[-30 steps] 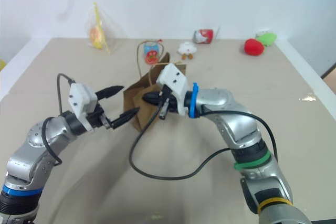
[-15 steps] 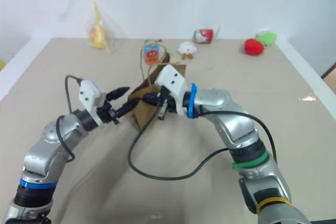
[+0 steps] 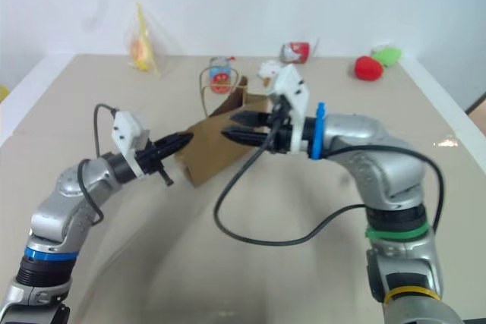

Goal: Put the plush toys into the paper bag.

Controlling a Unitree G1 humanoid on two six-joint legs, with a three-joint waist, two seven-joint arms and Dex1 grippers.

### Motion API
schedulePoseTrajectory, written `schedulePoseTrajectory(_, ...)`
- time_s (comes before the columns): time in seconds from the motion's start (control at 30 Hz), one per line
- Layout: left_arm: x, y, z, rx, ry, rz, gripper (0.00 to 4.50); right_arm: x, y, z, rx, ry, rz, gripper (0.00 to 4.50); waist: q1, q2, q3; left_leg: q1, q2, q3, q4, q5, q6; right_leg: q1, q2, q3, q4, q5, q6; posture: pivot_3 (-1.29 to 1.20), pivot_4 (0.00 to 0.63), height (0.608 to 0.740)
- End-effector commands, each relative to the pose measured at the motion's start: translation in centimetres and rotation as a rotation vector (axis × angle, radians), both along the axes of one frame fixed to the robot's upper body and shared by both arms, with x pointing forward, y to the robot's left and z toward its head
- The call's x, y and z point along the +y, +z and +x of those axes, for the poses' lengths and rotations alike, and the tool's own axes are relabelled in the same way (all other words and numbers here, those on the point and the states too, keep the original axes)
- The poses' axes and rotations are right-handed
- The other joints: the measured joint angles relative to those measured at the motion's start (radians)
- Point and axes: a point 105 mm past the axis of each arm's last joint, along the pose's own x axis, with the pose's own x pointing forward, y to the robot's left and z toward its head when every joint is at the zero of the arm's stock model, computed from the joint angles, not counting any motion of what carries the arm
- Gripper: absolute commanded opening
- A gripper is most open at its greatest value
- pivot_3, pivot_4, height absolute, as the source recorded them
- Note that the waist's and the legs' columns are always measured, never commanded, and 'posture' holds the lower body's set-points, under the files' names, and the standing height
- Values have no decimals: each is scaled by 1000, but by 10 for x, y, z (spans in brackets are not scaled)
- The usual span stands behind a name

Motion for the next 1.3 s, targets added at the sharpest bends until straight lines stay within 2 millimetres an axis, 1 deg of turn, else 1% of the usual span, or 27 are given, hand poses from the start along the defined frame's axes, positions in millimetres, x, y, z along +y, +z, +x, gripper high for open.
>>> schedulePoseTrajectory(0.03, 13, 24, -6, -76, -89, -29, 0, -35, 42, -5, -58, -23, 79, 3648, 0, 0, 0, 0, 0, 0, 0, 0, 0, 0, 0, 0, 0, 0, 0, 0, 150, 740)
schedulePoseTrajectory(0.07, 15, 26, -7, -84, -110, -16, 0, -46, 44, -1, -67, -60, 67, 4077, 1, 0, 0, 0, 0, 0, 0, 0, 0, 0, 0, 0, 0, 0, 0, 0, 150, 740)
schedulePoseTrajectory(0.13, 19, 27, -11, -89, -160, 14, 0, -63, 44, 8, -99, -129, 24, 4439, 2, 0, 0, 0, 0, -1, 0, 0, 0, 0, 1, -1, 0, 0, -1, 0, 150, 740)
schedulePoseTrajectory(0.27, 21, 30, -22, -97, -266, 64, 0, -85, 46, 15, -125, -163, -14, 4439, -1, 0, 0, 0, 0, 0, 0, -1, 1, 0, 1, 0, 0, -1, -1, 0, 150, 740)
schedulePoseTrajectory(0.37, 16, 30, -35, -103, -357, 103, 0, -93, 49, 16, -150, -153, -39, 4439, 0, 0, 0, 0, 0, 0, 0, -1, 1, 0, 1, 1, 0, -1, -1, 0, 150, 740)
schedulePoseTrajectory(0.5, 12, 29, -53, -90, -451, 120, 0, -88, 48, 5, -172, -70, -93, 4439, 0, 0, 0, 0, 0, 0, 0, -1, 1, 0, 1, 1, 0, -1, -1, 0, 150, 740)
schedulePoseTrajectory(0.53, 11, 27, -56, -85, -474, 130, 0, -86, 45, 0, -170, -40, -118, 4439, 0, 0, 0, 0, 0, 1, 0, -1, 1, 0, 1, 1, 0, -1, -1, 0, 150, 740)
schedulePoseTrajectory(0.63, 12, 19, -59, -88, -509, 164, 0, -82, 37, -8, -168, 13, -175, 4439, 2, 1, 1, 0, 0, 0, 0, -1, 1, 0, 1, 0, 0, -1, -1, 0, 150, 740)
schedulePoseTrajectory(0.73, 12, 12, -62, -78, -552, 192, 0, -81, 36, -11, -161, 26, -186, 4439, 2, 1, 1, 0, 0, 0, 0, -1, 1, 0, 1, 0, 0, -1, -1, 0, 150, 740)
schedulePoseTrajectory(0.87, 16, -9, -62, -40, -572, 249, 0, -80, 33, -9, -172, 15, -196, 4439, 1, 1, 1, 1, 0, 1, 0, -1, 1, 0, 0, 0, 0, -1, -1, 0, 150, 740)
schedulePoseTrajectory(0.93, 18, -20, -58, -35, -552, 290, 0, -80, 30, -9, -175, 12, -205, 4439, 2, 1, 1, 1, 0, 0, 0, -1, 1, 0, 0, 0, 0, -1, -1, 0, 150, 740)
schedulePoseTrajectory(0.97, 19, -23, -56, -40, -538, 307, 0, -79, 29, -9, -177, 12, -208, 4439, 2, 1, 1, 0, 0, 0, 0, -1, 1, 0, 0, 0, 0, -1, -1, 0, 150, 740)
schedulePoseTrajectory(1.03, 21, -20, -51, -53, -514, 298, 0, -77, 29, -10, -180, 15, -206, 4439, 3, 1, 1, 1, 0, 0, 0, -1, 1, 0, 0, 0, 0, -1, -1, 0, 150, 740)
schedulePoseTrajectory(1.13, 23, -8, -49, -82, -497, 286, 864, -75, 32, -12, -181, 16, -193, 4500, 3, 1, 1, 1, 0, 0, 0, -1, 1, 0, 0, 0, 0, -1, -1, 0, 150, 740)
schedulePoseTrajectory(1.17, 23, -1, -49, -98, -491, 284, 1251, -75, 32, -12, -180, 14, -192, 4500, 3, 1, 1, 1, 0, 0, 0, -1, 1, 0, 0, 0, 0, -1, 0, 0, 150, 740)
schedulePoseTrajectory(1.2, 23, 8, -49, -106, -480, 269, 1857, -76, 32, -12, -179, 8, -193, 4500, 2, 1, 1, 1, 0, 0, 0, -1, 1, 0, 0, 0, 0, -1, 0, 0, 150, 740)
schedulePoseTrajectory(1.27, 22, 25, -52, -118, -462, 237, 2604, -80, 30, -11, -176, -7, -196, 4500, 2, 1, 1, 0, 0, 0, 0, -1, 1, 0, 0, 0, 0, -1, 0, 0, 150, 740)
schedulePoseTrajectory(1.3, 21, 33, -54, -119, -454, 223, 3253, -81, 30, -10, -174, -15, -199, 4500, 2, 1, 1, 0, 0, 0, 0, -1, 1, 0, 0, 0, 0, -1, -1, 0, 150, 740)
